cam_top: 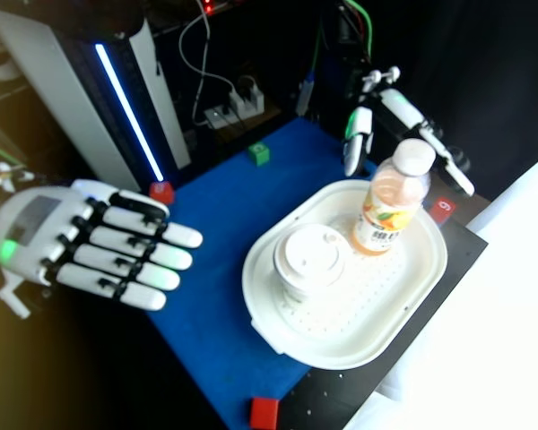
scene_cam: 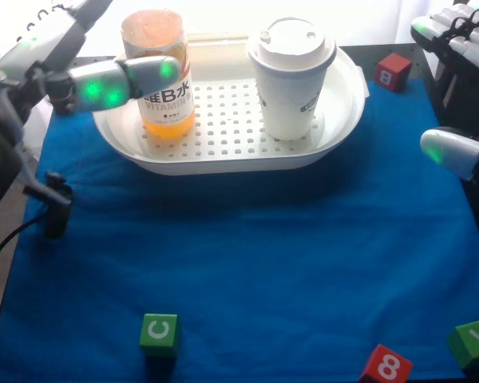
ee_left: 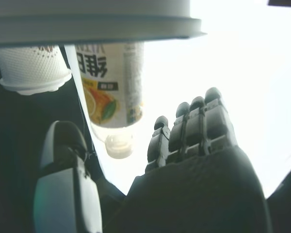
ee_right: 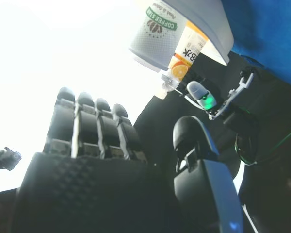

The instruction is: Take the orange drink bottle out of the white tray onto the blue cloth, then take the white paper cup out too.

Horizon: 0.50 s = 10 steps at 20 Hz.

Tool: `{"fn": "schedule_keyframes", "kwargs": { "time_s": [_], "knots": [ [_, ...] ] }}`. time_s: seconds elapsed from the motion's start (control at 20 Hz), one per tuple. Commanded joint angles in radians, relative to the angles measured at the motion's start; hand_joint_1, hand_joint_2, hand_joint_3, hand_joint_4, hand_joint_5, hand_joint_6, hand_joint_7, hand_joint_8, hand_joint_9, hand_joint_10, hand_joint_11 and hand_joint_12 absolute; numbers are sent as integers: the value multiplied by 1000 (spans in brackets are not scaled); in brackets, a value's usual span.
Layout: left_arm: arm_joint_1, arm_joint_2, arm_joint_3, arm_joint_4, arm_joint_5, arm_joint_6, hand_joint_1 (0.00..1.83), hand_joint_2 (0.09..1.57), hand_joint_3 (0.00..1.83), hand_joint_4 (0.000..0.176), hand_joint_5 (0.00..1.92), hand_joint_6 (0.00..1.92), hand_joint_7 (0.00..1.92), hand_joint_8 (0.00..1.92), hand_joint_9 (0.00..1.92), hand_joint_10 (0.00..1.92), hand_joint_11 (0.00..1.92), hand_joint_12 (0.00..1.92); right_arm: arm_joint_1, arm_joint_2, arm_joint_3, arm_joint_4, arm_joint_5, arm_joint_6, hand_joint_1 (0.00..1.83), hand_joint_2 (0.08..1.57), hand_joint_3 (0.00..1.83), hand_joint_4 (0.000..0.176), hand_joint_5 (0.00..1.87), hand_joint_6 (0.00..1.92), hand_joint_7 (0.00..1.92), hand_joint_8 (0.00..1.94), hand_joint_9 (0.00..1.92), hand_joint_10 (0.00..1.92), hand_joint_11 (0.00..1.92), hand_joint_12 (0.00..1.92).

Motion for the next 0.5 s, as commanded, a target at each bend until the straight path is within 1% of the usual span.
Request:
{"fn": "schedule_keyframes", "kwargs": {
  "time_s": [0.0, 0.05, 0.1, 0.15, 0.2, 0.25, 0.3, 0.35, 0.4, 0.45],
  "knots": [
    [-15, -9, 10, 20, -72, -9, 593, 928, 20, 176, 0, 0, 0, 0, 0, 0, 0, 6, 4, 0, -1, -3, 124, 0, 239, 1317, 0, 0, 0, 0, 0, 0, 0, 0, 0, 0],
    [-18, -24, 26, 39, -56, -35, 816, 947, 26, 176, 0, 0, 0, 0, 0, 0, 0, 0, 1, -3, -1, -2, 124, 0, 267, 1313, 0, 0, 0, 0, 0, 0, 0, 0, 0, 0],
    [-18, -34, 39, 57, -54, -68, 863, 934, 18, 176, 0, 0, 0, 0, 0, 0, 0, 0, 0, -4, -1, 0, 124, 0, 292, 1312, 0, 0, 0, 0, 0, 0, 0, 0, 0, 0],
    [-18, -43, 51, 71, -52, -97, 848, 966, 33, 176, 82, 23, 177, 131, 3, 494, 0, 798, 0, -5, -2, 2, 124, 0, 279, 1312, 0, 0, 0, 0, 0, 0, 0, 0, 0, 0],
    [-18, -50, 60, 88, -46, -119, 884, 979, 22, 141, 219, 79, 329, 276, 112, 899, 0, 1438, -2, -6, -2, 4, 124, 0, 276, 1314, 0, 0, 0, 0, 0, 0, 0, 0, 0, 0],
    [-18, -55, 67, 98, -40, -133, 911, 1017, 15, 11, 498, 298, 541, 495, 324, 1021, 105, 1656, -4, -6, -3, 5, 124, 0, 288, 1322, 0, 0, 0, 0, 0, 0, 0, 0, 0, 0],
    [-18, -56, 66, 102, -42, -135, 876, 1056, 10, 0, 635, 473, 509, 493, 251, 1003, 20, 1709, -5, -6, -4, 5, 124, 0, 281, 1326, 0, 0, 0, 0, 0, 0, 0, 0, 0, 0],
    [-18, -56, 66, 112, -46, -143, 963, 1167, 9, 41, 774, 1090, 682, 891, 594, 1335, 458, 1819, -7, -6, -4, 7, 124, 0, 256, 1331, 2, 0, 0, 0, 0, 0, 0, 0, 0, 0],
    [-18, -55, 64, 117, -53, -147, 1146, 1180, 8, 0, 810, 1092, 842, 1266, 788, 1480, 698, 1846, -8, -7, -4, 9, 124, 0, 264, 1331, 1, 0, 0, 0, 0, 0, 0, 0, 0, 0],
    [-19, -50, 58, 126, -68, -151, 1025, 1189, 7, 30, 820, 1214, 944, 1327, 993, 1581, 920, 1905, -11, -8, -4, 10, 124, 0, 257, 1338, 4, 0, 0, 0, 0, 0, 0, 0, 0, 0]
  ]
}}
